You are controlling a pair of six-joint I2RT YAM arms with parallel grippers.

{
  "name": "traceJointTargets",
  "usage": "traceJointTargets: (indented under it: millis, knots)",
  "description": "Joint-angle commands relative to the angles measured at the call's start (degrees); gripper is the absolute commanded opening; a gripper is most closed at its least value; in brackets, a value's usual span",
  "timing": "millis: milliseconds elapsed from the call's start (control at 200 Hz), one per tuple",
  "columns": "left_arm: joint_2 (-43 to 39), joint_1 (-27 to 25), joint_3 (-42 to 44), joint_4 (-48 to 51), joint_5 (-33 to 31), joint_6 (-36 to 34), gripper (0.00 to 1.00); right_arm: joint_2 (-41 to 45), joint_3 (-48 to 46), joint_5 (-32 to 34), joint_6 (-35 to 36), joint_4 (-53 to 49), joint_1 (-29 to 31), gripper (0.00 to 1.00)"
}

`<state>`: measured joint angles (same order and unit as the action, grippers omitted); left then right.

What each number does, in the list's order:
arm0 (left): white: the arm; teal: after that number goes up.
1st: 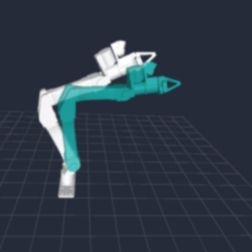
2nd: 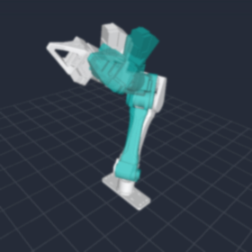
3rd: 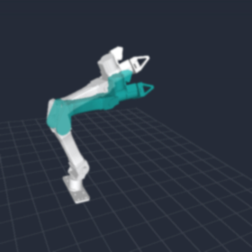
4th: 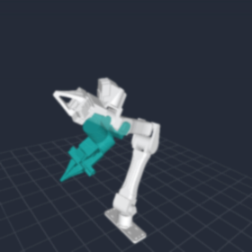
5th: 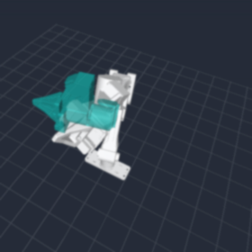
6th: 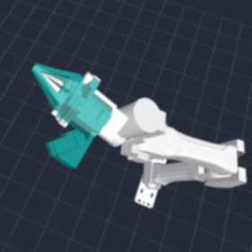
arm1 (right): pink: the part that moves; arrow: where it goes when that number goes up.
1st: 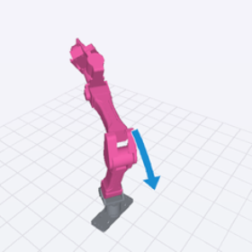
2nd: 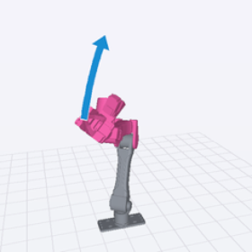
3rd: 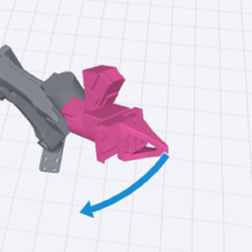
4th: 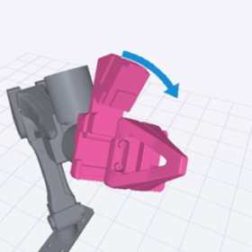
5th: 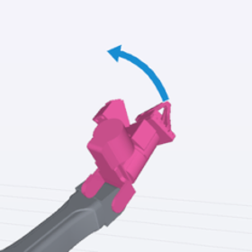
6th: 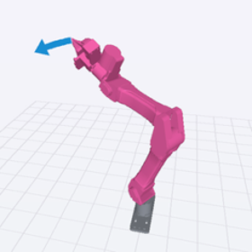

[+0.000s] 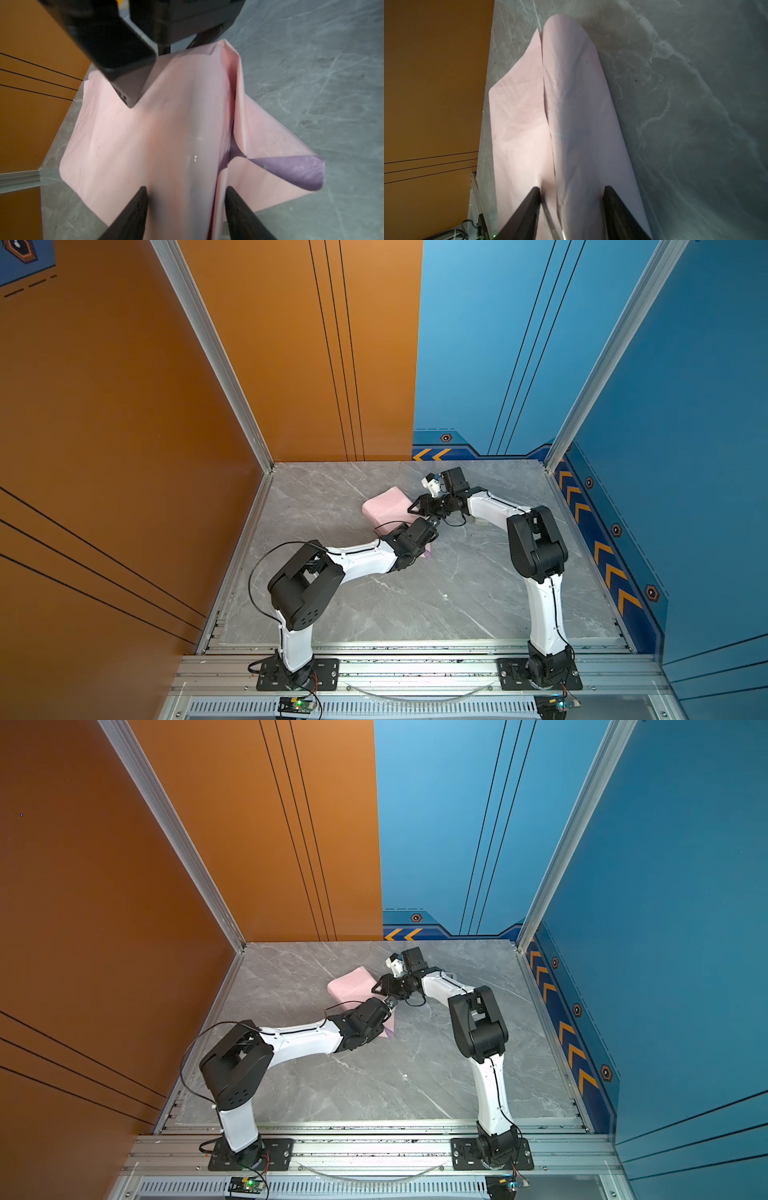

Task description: Wrap the gift box in paper

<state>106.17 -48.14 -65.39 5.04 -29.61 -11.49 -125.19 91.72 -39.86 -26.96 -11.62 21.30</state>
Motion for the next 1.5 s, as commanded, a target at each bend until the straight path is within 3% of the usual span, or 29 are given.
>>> traceJointTargets:
  millis: [0,235,531,781,1497]
  knots:
    - [2.28,-0.08,5.13,6.91,4.86,5.17,0.58,5.13,-4.02,2.39,-3.77,5.57,-2.39,0.53]
    - [1.76,2.03,8.63,2.64,7.53,7.93,0.54,21.97,-23.52,7.45,-9.42,13.87,-7.06,0.51]
    - [2.0,2.49,9.91,1.17,9.04,8.77,0.53,25.42,-38.64,17.12,-19.25,20.56,-0.33,0.27]
    - [1.56,2.5,10.8,0.42,9.16,9.29,0.53,21.51,-39.78,19.35,-21.89,27.02,2.03,0.19]
    - [3.31,2.56,10.64,-1.34,10.88,9.76,0.53,16.24,-40.83,19.82,-23.7,34.83,5.85,0.16]
